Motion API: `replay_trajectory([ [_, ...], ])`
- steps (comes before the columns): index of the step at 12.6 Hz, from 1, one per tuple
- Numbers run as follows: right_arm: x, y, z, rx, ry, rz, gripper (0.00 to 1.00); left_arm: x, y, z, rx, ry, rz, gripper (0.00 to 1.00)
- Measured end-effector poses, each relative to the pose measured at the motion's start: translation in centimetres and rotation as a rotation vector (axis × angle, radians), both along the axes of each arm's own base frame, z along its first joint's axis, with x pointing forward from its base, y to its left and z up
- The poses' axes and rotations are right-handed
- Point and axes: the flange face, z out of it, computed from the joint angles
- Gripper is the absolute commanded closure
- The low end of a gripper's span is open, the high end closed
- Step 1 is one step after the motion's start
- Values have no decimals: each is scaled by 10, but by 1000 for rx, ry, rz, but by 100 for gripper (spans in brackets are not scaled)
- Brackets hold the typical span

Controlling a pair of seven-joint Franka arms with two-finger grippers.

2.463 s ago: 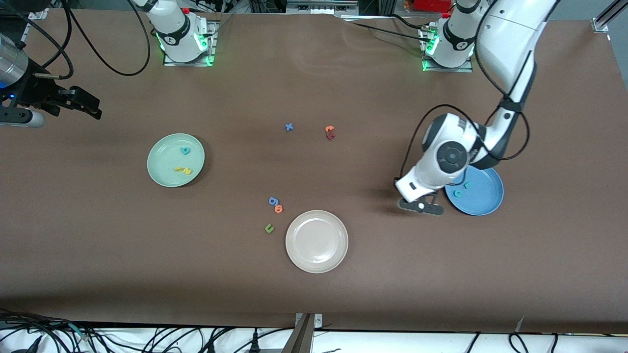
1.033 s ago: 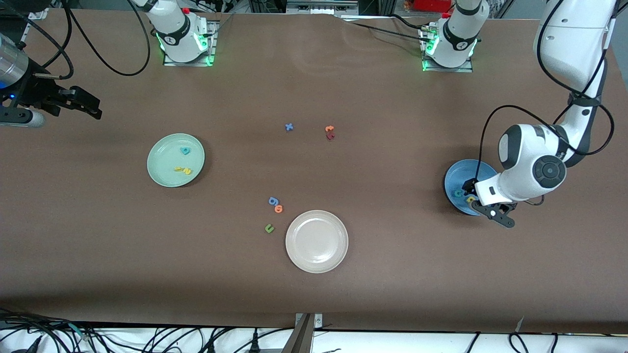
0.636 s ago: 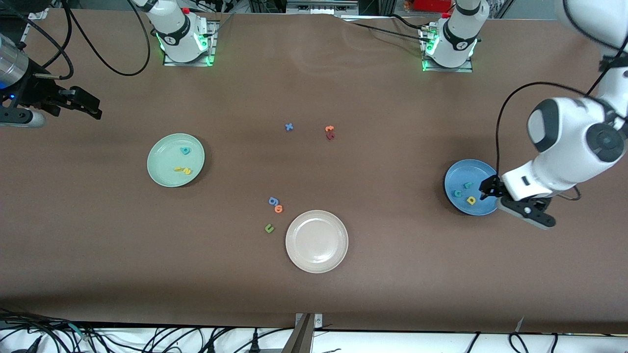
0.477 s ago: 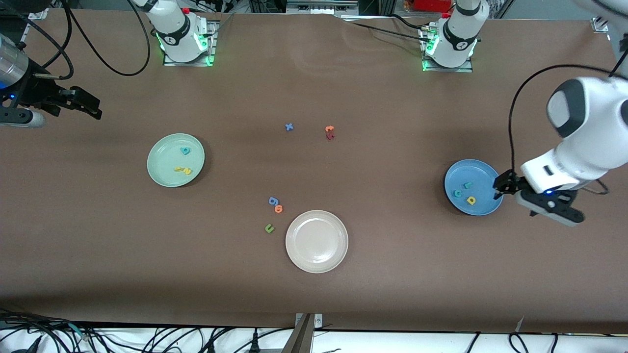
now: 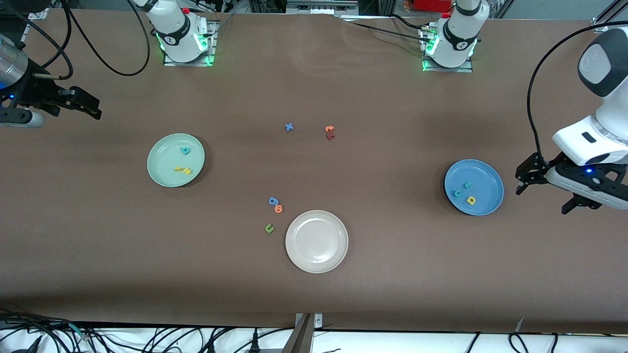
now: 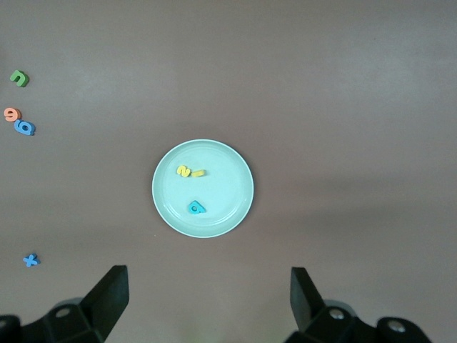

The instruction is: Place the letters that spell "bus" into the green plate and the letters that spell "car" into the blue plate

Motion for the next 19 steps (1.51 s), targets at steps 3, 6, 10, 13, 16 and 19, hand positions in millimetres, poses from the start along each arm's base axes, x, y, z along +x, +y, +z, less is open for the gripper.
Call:
replay_trajectory([
  [3,0,0,0,0,0,0,0,1,7,12,-36,-10,64,0],
  [6,0,0,0,0,0,0,0,-5,22,13,-70,51,104,0],
  [10,0,0,0,0,0,0,0,-16,21,19,-83,105,121,0],
  [13,0,0,0,0,0,0,0,-30,30,29,-116,165,257,0],
  [16,0,0,0,0,0,0,0,-44,18,38,-149,231,518,0],
  [19,0,0,0,0,0,0,0,-58,1,55,-175,242,664,0],
])
